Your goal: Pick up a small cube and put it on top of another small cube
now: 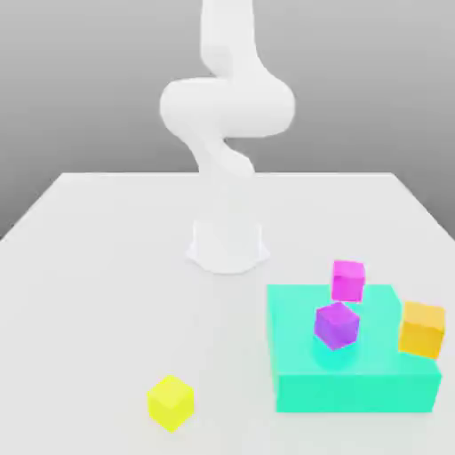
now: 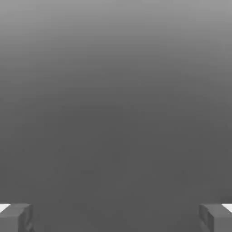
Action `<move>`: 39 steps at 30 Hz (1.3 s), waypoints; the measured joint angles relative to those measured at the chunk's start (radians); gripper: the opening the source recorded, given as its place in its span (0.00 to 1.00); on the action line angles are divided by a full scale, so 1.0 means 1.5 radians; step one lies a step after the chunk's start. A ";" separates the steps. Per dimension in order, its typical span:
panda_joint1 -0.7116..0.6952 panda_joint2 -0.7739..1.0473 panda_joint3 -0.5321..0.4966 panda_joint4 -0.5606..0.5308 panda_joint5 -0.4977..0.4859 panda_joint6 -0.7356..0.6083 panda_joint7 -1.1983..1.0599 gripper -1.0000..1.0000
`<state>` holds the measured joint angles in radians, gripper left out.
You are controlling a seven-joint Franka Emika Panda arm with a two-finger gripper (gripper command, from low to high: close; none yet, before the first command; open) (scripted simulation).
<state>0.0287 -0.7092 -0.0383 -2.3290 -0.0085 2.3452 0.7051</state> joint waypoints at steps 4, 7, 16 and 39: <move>0.029 0.099 -0.044 -0.032 -0.004 0.050 -0.109 0.50; 0.048 0.171 -0.076 -0.055 0.000 0.086 -0.192 0.50; 0.083 0.389 -0.152 -0.124 0.043 0.194 -0.464 0.50; -0.006 0.690 -0.083 -0.167 0.143 0.367 -0.762 0.00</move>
<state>0.0202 0.3260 -0.1626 -2.5793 0.2061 2.8951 -0.4372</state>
